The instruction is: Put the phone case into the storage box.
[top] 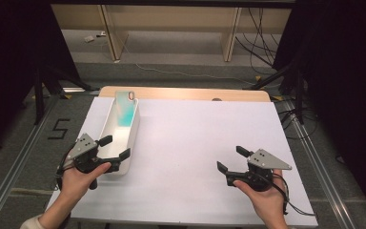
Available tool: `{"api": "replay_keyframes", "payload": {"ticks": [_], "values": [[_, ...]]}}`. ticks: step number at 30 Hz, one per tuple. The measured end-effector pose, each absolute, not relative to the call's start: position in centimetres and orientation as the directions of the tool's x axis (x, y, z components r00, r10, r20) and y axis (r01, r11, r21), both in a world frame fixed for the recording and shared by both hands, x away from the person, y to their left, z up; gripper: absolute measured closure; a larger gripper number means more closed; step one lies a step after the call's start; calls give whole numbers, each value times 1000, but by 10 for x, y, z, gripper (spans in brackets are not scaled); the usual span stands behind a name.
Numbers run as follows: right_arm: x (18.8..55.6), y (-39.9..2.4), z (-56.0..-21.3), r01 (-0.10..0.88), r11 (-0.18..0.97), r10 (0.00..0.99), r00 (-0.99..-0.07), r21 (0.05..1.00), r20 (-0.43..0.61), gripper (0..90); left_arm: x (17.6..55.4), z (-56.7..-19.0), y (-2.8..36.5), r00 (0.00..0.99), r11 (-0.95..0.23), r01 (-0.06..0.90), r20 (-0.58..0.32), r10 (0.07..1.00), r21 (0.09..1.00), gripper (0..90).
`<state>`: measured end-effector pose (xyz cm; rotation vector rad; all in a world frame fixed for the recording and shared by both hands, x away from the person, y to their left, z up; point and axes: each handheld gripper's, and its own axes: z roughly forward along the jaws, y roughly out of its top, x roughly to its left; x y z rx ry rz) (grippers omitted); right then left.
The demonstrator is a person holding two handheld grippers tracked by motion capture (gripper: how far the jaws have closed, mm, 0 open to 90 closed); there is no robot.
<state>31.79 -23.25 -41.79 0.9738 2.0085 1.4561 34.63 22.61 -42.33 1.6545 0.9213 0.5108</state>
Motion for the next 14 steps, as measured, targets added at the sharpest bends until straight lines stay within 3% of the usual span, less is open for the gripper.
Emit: {"api": "replay_keyframes", "payload": {"ticks": [14], "values": [[318, -233, -418, 273, 198, 774, -632, 942, 20, 153, 345, -425, 225, 605, -77, 297, -125, 786, 952, 130]]}}
